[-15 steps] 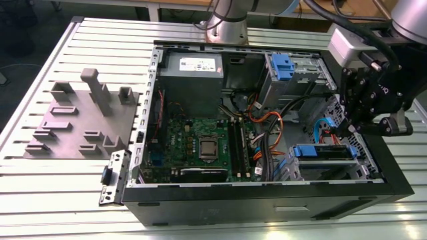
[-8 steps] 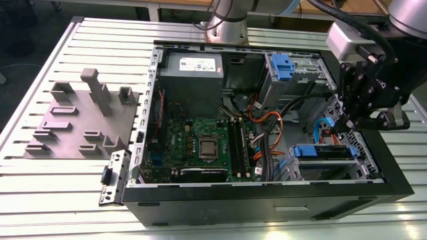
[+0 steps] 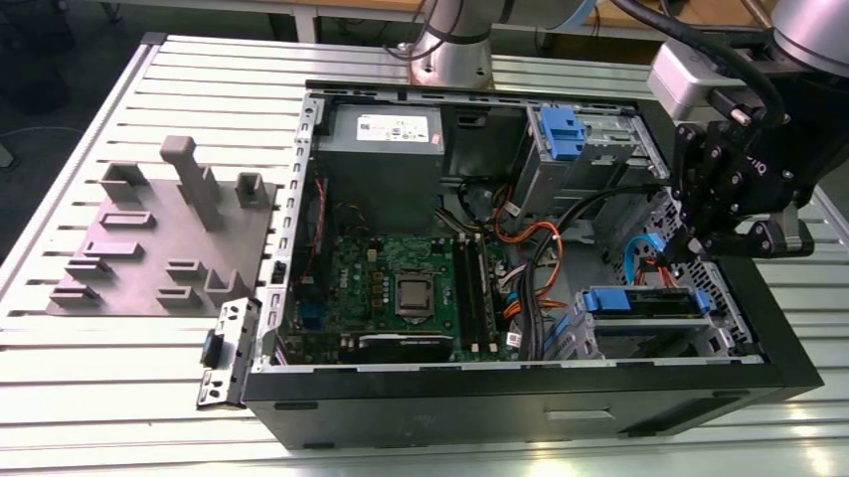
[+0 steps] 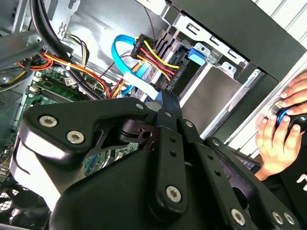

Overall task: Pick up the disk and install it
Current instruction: 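Insert the second disk wire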

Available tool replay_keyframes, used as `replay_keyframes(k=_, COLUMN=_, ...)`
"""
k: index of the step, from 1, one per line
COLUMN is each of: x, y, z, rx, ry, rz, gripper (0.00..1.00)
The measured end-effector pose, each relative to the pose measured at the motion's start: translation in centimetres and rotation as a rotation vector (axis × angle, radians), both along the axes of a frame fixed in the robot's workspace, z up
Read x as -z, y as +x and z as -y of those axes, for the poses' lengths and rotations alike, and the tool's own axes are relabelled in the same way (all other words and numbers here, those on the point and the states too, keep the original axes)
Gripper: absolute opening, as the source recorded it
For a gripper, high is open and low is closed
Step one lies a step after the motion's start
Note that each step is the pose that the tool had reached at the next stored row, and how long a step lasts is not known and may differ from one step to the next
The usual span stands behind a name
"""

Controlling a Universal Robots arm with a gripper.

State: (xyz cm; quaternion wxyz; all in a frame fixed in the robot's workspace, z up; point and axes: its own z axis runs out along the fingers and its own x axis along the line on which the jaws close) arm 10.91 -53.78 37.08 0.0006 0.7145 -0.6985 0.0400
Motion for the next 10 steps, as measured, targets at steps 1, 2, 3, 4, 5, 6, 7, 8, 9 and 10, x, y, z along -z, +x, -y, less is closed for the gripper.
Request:
replay_keyframes(k=1, x=0.00, y=0.00, z=0.00, rx=0.000, ry=-0.0001, rz=0.0000, gripper=0.11)
replay_keyframes(k=2, x=0.00, y=0.00, z=0.00, rx=0.000, ry=0.0000, rz=0.0000, gripper=0.11)
replay_keyframes(k=3, x=0.00, y=0.00, z=0.00, rx=0.000, ry=-0.0001, rz=0.0000, gripper=0.11)
replay_keyframes(k=4, x=0.00, y=0.00, z=0.00, rx=0.000, ry=-0.0001, rz=0.0000, gripper=0.11)
replay_keyframes(k=5, x=0.00, y=0.00, z=0.00, rx=0.000, ry=0.0000, rz=-0.0001, gripper=0.11)
replay_keyframes(k=6, x=0.00, y=-0.01, z=0.00, rx=0.000, ry=0.0001, rz=-0.0007, gripper=0.11)
replay_keyframes(k=7, x=0.00, y=-0.01, z=0.00, rx=0.000, ry=0.0002, rz=-0.0021, gripper=0.11)
replay_keyframes(k=8, x=-0.03, y=0.00, z=0.00, rx=0.000, ry=0.0000, rz=-0.0053, gripper=0.11)
replay_keyframes(k=9, x=-0.02, y=-0.01, z=-0.01, rx=0.001, ry=0.0002, rz=-0.0079, gripper=0.11)
replay_keyframes(k=10, x=-0.03, y=-0.01, z=0.00, rx=0.005, ry=0.0001, rz=-0.0084, gripper=0.11)
